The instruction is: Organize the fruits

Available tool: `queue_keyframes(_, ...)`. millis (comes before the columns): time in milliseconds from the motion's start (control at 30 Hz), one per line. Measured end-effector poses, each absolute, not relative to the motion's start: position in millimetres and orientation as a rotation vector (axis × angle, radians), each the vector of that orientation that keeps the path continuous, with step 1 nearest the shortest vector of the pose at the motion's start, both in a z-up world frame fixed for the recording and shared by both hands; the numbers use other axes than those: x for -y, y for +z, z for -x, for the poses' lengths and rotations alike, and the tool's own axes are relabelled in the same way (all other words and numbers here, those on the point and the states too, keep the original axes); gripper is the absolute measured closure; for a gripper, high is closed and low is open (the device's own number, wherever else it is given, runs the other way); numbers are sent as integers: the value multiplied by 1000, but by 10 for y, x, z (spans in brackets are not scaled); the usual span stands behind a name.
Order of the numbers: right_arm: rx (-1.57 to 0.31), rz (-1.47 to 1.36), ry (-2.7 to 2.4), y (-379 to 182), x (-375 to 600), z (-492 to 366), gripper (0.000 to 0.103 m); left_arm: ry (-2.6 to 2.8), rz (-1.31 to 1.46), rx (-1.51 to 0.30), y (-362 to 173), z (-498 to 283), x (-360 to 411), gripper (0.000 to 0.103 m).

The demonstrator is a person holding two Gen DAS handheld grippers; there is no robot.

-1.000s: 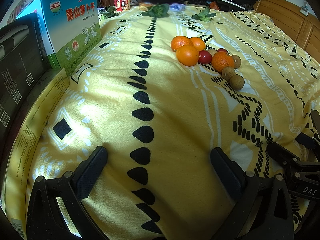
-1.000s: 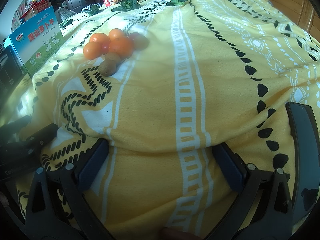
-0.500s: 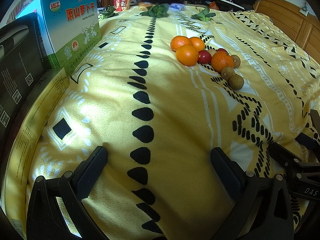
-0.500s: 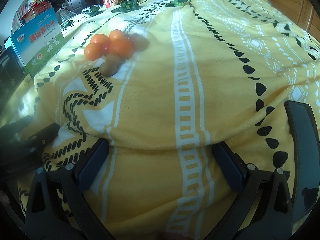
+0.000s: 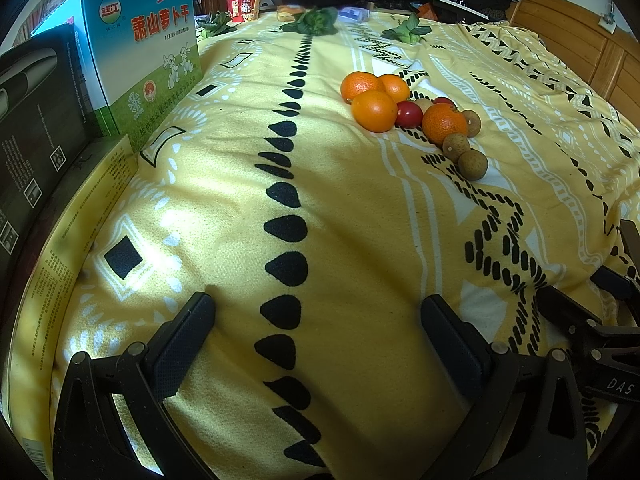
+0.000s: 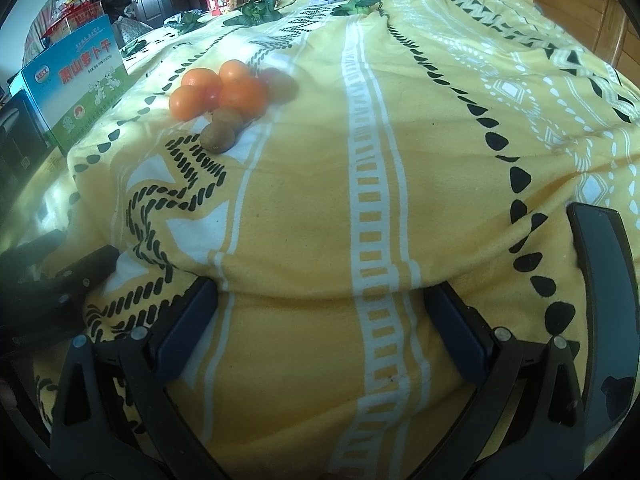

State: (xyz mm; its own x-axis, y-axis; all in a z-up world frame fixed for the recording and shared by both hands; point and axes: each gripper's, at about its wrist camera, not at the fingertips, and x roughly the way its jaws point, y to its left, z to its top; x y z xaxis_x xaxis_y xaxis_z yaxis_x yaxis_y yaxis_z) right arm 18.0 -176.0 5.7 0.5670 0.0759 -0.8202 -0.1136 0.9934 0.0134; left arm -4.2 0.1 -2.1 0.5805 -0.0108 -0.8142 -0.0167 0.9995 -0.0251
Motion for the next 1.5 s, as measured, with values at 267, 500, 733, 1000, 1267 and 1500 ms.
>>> queue_keyframes(267,-963,43,111,53,1754,-183,0,3,31,-952,-24,45,1,0)
queue_keyframes(500,-964,47,109,50,1759,-189,0,3,31,-951,-23,46,-1,0)
queue_keyframes(733,-966,56,103,43,1737,-195,0,3,32,-951,-19,38,-4,0)
queue_keyframes(1000,-966,56,103,43,1733,-196,0,3,31,-952,-22,42,-3,0)
queue_keyframes(1267,-966,56,103,40,1732,-196,0,3,32,-951,-23,45,-4,0)
queue_keyframes(1500,-966,57,103,41,1733,-195,0,3,32,-951,-21,42,-4,0)
